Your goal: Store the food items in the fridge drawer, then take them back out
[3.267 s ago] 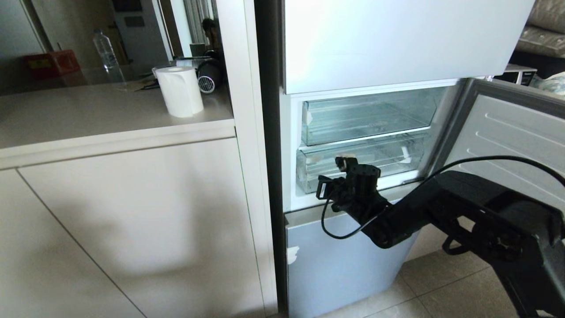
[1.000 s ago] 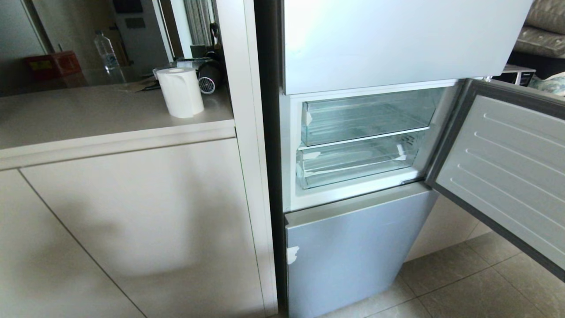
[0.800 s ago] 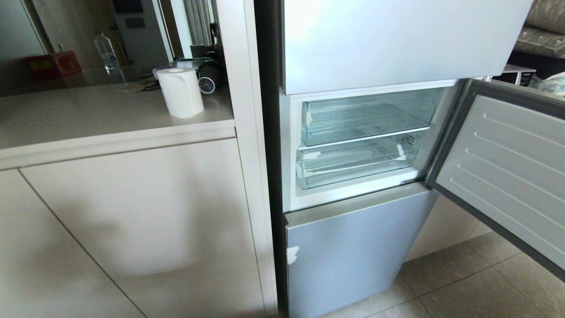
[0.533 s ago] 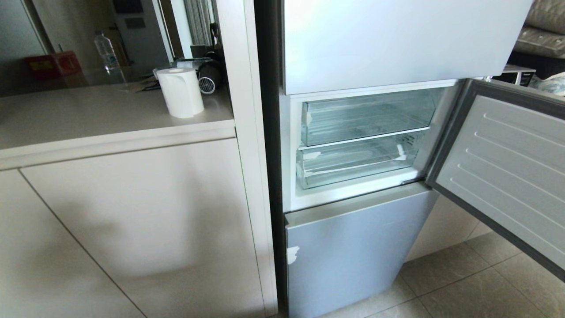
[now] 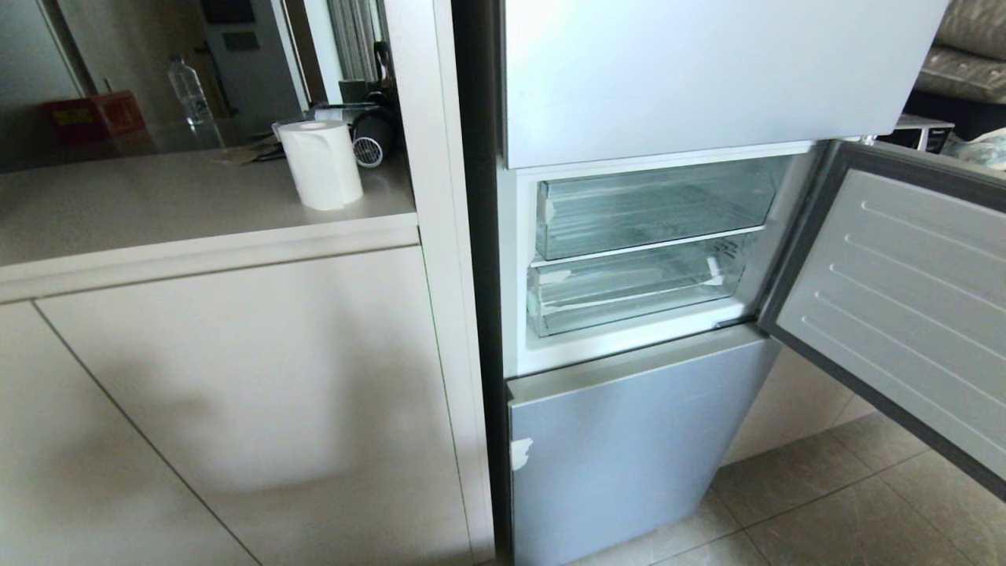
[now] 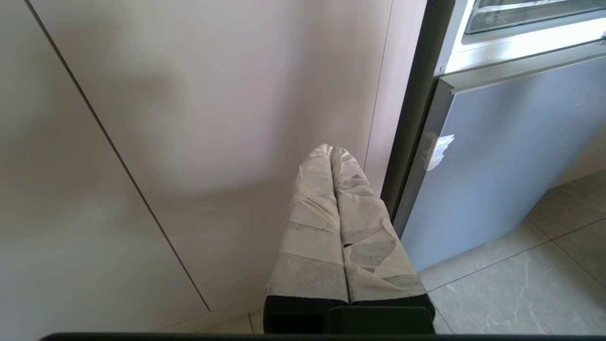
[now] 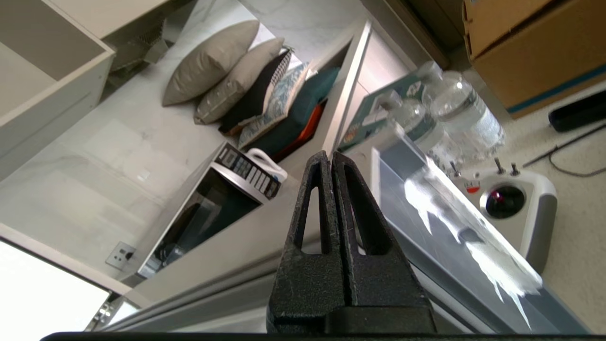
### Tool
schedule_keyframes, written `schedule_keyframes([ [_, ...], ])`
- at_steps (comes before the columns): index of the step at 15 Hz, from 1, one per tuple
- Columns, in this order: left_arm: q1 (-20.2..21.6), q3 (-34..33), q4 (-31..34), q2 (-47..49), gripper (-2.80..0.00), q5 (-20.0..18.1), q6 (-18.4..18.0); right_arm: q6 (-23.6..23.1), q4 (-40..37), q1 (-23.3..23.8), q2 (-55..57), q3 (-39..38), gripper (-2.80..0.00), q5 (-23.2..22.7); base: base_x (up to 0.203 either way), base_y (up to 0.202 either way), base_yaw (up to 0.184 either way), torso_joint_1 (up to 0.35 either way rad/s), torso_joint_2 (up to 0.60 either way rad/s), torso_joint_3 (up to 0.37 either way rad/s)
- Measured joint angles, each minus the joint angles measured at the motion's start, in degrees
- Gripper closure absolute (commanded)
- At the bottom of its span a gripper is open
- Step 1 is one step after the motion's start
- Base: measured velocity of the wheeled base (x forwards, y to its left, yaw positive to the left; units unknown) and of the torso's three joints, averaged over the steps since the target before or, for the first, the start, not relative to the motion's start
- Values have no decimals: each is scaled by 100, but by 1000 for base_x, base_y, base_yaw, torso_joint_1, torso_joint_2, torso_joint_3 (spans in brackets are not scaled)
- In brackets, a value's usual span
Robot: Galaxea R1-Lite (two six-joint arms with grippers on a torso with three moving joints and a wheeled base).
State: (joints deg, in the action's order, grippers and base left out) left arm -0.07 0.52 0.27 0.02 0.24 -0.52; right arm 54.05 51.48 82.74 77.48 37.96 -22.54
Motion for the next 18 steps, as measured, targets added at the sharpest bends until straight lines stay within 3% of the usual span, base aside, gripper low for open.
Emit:
schedule_keyframes([
  [4,-4,0,0,0,0,0,0,95,-2,85,-7,-90,0,-26,0,0,0,0,0,0],
  [10,-2,0,0,0,0,0,0,655,23,972,-102,-124,0,-49,0,0,0,0,0,0],
  [12,-2,0,-2,0,0,0,0,701,17,1074,51,-146,0,-306,0,0,0,0,0,0],
  [15,-2,0,0,0,0,-2,0,856,11,1108,421,-207,0,-1040,0,0,0,0,0,0],
  [18,-2,0,0,0,0,-2,0,984,50,1109,1047,186,0,-1149,0,0,0,0,0,0],
])
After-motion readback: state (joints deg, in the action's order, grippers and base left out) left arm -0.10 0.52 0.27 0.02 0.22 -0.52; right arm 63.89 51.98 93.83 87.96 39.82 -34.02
